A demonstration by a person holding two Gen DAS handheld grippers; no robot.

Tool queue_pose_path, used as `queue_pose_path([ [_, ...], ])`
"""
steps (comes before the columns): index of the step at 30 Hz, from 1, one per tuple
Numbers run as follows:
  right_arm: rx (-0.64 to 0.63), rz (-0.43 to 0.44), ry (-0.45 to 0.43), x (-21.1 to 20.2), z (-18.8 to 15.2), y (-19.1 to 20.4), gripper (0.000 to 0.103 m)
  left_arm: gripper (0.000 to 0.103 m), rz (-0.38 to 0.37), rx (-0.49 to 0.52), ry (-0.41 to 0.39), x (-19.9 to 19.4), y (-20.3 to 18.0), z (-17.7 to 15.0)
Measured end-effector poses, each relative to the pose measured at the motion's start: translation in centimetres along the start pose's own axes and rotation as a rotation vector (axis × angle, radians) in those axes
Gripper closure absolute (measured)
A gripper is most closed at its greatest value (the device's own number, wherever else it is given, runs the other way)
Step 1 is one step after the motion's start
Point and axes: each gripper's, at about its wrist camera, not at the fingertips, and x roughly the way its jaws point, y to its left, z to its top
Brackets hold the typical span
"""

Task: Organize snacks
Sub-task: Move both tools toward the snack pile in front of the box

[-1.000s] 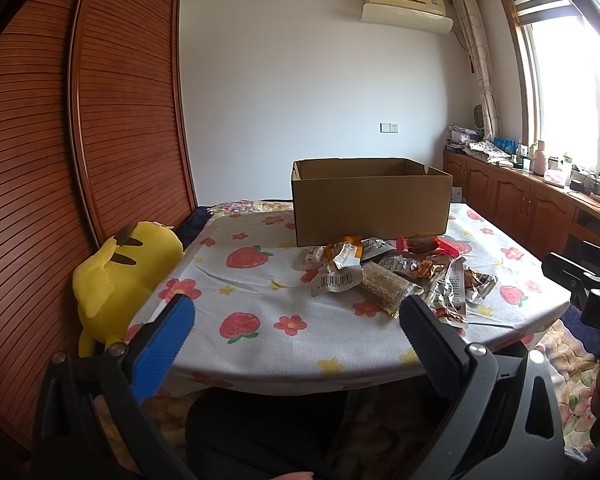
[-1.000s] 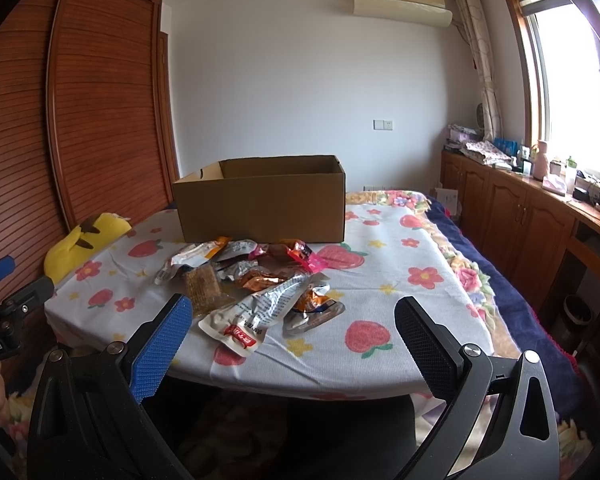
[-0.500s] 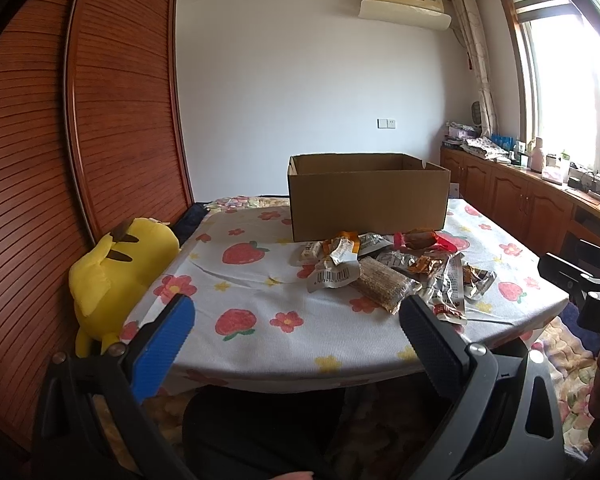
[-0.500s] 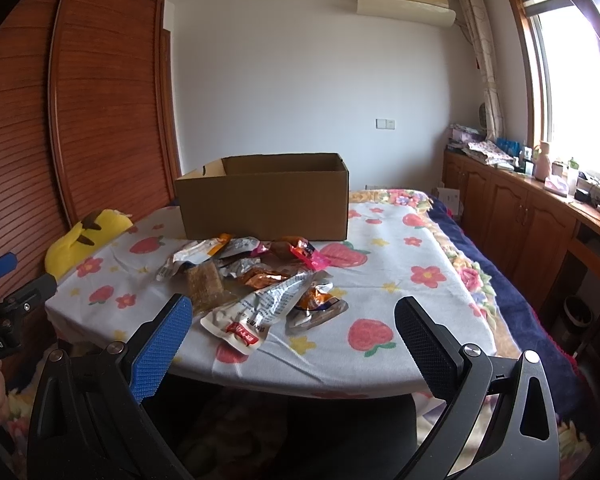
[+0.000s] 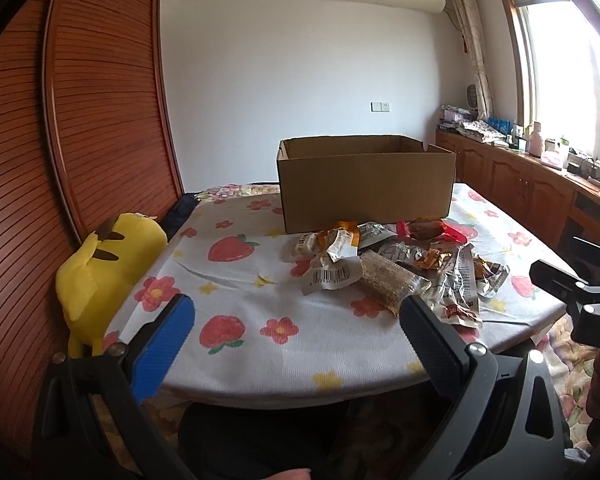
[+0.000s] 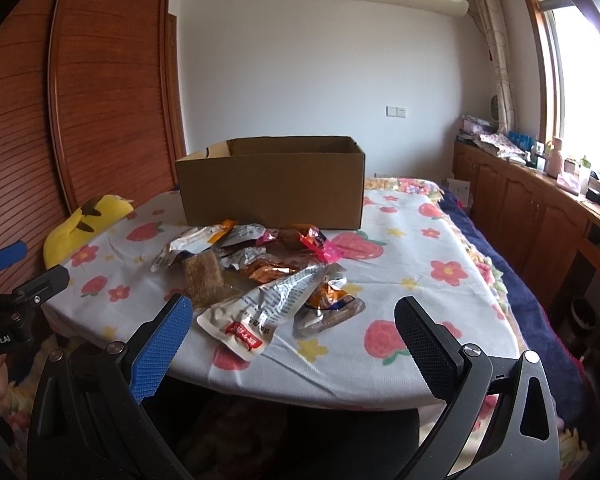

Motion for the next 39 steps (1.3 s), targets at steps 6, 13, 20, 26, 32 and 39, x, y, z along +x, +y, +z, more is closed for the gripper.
queue_pose_path([
  [6, -0.004, 0.021, 0.035, 2.2, 0.2, -0.2, 0.002, 0.0, -0.021, 0.0, 0.035, 2.3, 0.1, 0.5],
  [13, 0.007, 0.073, 0.104, 5.3, 0.0, -0.8, 0.003, 0.0, -0.05, -0.001, 0.092, 5.4, 0.3, 0.9],
  [20, 0.033, 0.14, 0.179, 8.2, 0.0, -2.0, 0.011, 0.0, -0.091, -0.012, 0.136, 8.1, 0.4, 1.5],
  [26, 0.066, 0.214, 0.227, 9.9, 0.3, -3.4, 0.019, 0.001, -0.148, 0.003, 0.167, 10.1, 0.0, 2.6],
  [32, 0.101, 0.282, 0.274, 11.2, 0.6, -4.4, 0.026, 0.001, -0.195, 0.055, 0.198, 12.3, -0.6, 3.9],
  [39, 0.067, 0.326, 0.314, 12.7, 1.1, -2.8, 0.031, 0.003, -0.241, 0.069, 0.23, 14.8, -0.1, 5.5],
])
